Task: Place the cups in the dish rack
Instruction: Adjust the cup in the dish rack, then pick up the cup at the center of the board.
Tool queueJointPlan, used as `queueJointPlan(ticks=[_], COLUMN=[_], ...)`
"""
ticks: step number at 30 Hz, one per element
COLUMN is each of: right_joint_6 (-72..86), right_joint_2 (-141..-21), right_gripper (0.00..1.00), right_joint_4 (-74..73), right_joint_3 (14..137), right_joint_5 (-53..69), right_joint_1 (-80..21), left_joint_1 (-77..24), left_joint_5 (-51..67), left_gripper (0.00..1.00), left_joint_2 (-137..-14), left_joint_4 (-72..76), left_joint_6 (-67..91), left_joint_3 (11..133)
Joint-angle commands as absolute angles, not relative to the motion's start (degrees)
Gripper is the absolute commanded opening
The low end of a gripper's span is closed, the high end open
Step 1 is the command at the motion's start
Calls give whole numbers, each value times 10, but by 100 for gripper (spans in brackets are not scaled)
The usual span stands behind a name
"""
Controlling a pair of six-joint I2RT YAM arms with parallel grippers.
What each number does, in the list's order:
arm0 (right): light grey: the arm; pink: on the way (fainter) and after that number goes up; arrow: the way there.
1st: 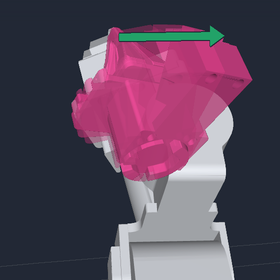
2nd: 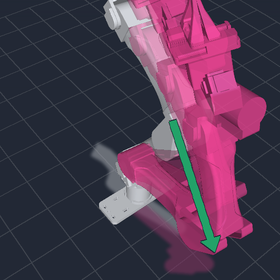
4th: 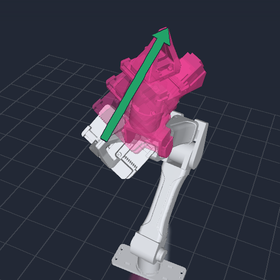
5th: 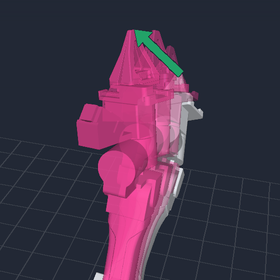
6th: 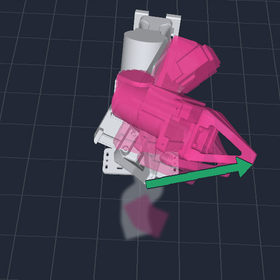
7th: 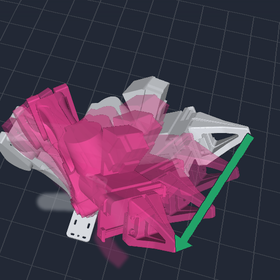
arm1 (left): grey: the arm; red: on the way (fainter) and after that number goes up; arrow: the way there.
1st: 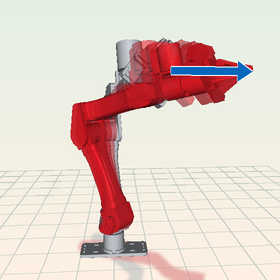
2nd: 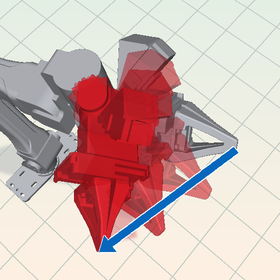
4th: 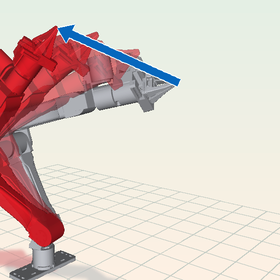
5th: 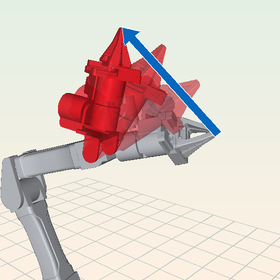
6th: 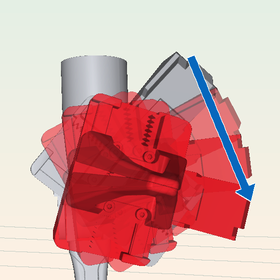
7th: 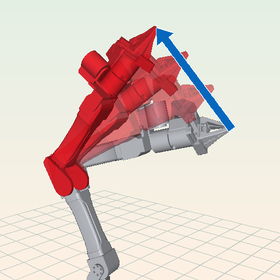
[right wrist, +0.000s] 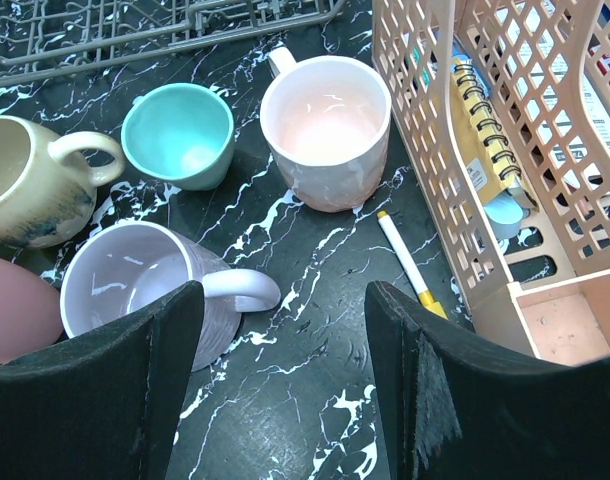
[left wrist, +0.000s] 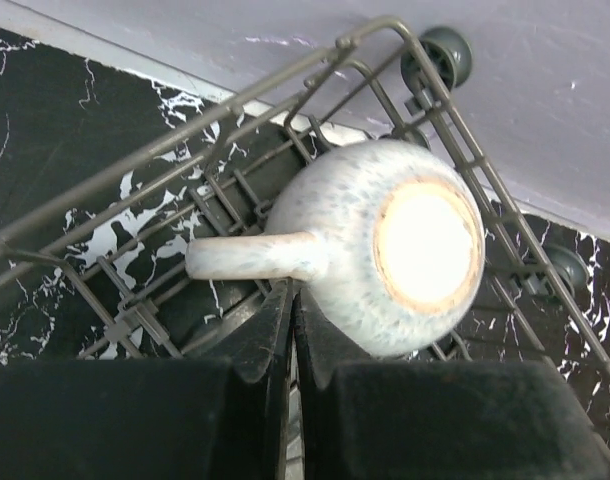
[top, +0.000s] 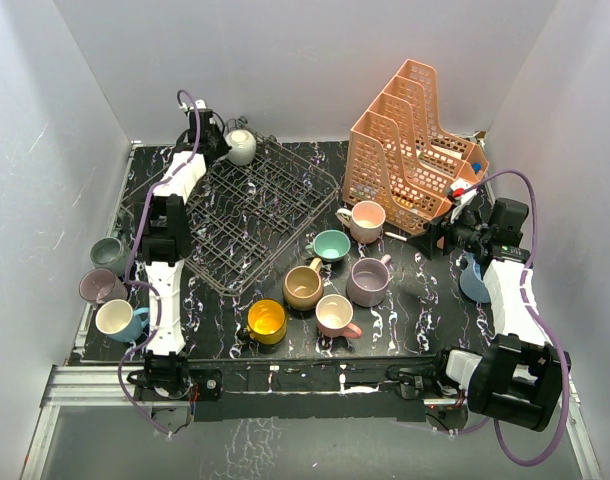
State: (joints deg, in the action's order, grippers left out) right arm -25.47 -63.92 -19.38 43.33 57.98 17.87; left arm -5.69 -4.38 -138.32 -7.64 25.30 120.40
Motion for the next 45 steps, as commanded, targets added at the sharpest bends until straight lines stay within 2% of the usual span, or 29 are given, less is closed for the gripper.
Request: queueJointPlan(ticks=[1, 8, 13, 16, 20, 26, 34, 40, 45], right_joint_6=[-265, -265, -266, -268, -271, -281, -297, -312, -419], right_joint_2=[-640, -641, -641, -639, -636, -626, -608, -602, -609], right_gripper=[68, 68, 68, 68, 68, 68, 68, 68, 69], right_joint_4=[-178, -179, -180, -181, -184, -188, -192, -203, -336], right_joint_3=[435, 435, 434, 434, 433, 431, 422, 423, 477], right_joint_5=[584, 586, 594, 597, 603, 620, 665, 712, 702], right_joint_1=[185, 186, 186, 186, 188, 192, 198, 203, 202], left_joint_1=[-54, -54, -54, -54, -53, -51, -42, -39, -38], left_joint_5=[-46, -38, -54, -53, -23, 33, 106, 164, 203], left_gripper=[0, 1, 13, 24, 41, 61, 88, 97, 97], left_joint_2=[-1405, -1393, -1329, -1274, -1177, -995, -725, -548, -456], left_joint_4=[-76, -67, -27, 4, 65, 169, 176, 107, 64], left_joint_6=[249, 245, 244, 247, 245, 239, 285, 360, 425], left_joint_3=[1256, 1260, 1196, 1137, 1014, 794, 558, 464, 413])
